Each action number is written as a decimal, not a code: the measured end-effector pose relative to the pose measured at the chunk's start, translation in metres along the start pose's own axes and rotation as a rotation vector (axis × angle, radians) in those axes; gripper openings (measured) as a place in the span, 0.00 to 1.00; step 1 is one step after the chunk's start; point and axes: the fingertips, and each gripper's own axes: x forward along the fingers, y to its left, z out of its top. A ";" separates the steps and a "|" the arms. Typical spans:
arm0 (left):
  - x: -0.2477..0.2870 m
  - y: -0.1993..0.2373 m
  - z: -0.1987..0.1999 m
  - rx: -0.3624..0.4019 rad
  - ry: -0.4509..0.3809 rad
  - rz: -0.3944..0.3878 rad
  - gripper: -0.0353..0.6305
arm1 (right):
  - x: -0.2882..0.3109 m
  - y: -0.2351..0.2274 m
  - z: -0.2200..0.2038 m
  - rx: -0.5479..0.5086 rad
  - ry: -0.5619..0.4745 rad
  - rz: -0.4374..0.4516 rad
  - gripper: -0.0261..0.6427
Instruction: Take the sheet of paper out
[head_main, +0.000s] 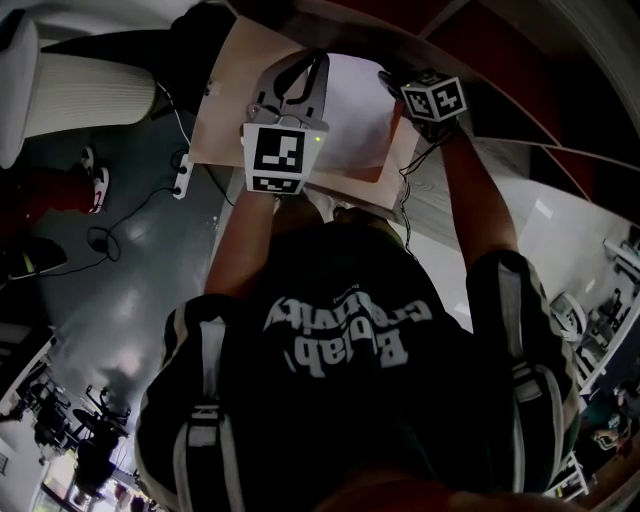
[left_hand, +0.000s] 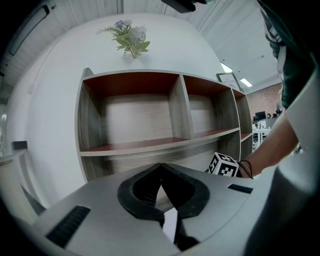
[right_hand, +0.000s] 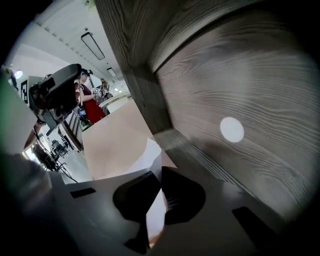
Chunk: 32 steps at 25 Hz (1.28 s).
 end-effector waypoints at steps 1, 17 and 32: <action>-0.002 0.000 0.001 0.001 -0.002 0.002 0.08 | -0.004 0.004 0.002 -0.009 -0.011 -0.004 0.09; -0.066 -0.018 0.039 0.006 -0.081 0.106 0.08 | -0.084 0.083 0.046 -0.099 -0.295 -0.032 0.09; -0.121 -0.030 0.077 0.039 -0.136 0.133 0.08 | -0.172 0.147 0.082 -0.089 -0.578 -0.140 0.09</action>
